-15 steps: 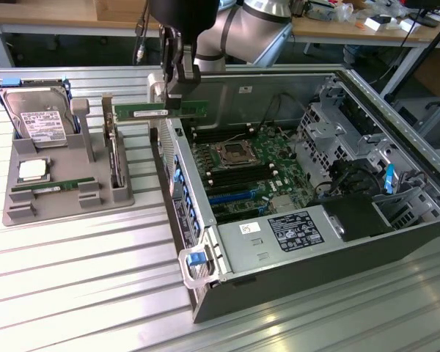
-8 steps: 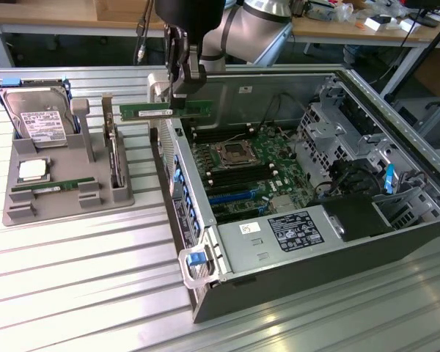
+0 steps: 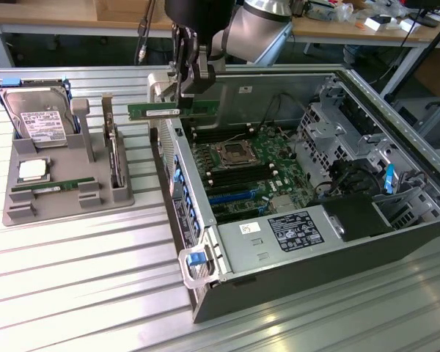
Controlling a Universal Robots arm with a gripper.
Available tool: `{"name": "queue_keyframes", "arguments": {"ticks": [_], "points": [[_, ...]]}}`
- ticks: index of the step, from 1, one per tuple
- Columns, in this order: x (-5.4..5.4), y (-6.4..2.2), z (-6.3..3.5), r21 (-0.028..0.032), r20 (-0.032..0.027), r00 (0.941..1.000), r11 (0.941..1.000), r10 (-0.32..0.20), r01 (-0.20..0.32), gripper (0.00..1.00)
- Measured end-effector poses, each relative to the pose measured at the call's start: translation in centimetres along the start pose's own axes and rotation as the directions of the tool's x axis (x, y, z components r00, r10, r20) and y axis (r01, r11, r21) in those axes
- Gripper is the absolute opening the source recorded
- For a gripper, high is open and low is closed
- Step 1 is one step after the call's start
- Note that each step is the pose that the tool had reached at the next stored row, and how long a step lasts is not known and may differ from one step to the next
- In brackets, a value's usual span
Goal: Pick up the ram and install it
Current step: 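Pick up the ram and move it above insertion slot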
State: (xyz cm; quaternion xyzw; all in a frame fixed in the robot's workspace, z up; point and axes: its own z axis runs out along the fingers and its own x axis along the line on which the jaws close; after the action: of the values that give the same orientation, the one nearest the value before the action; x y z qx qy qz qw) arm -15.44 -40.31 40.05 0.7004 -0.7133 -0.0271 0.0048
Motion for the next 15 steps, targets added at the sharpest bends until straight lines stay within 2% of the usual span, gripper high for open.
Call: {"name": "queue_keyframes", "arguments": {"ticks": [10, 15], "points": [[0.0, -1.67, -0.08, 0.0, 0.0, 1.0, 1.0, 0.0, 0.0, 0.12], [-0.1, -2.84, -0.13, 0.0, 0.0, 1.0, 1.0, 0.0, 0.0, 0.12]]}}
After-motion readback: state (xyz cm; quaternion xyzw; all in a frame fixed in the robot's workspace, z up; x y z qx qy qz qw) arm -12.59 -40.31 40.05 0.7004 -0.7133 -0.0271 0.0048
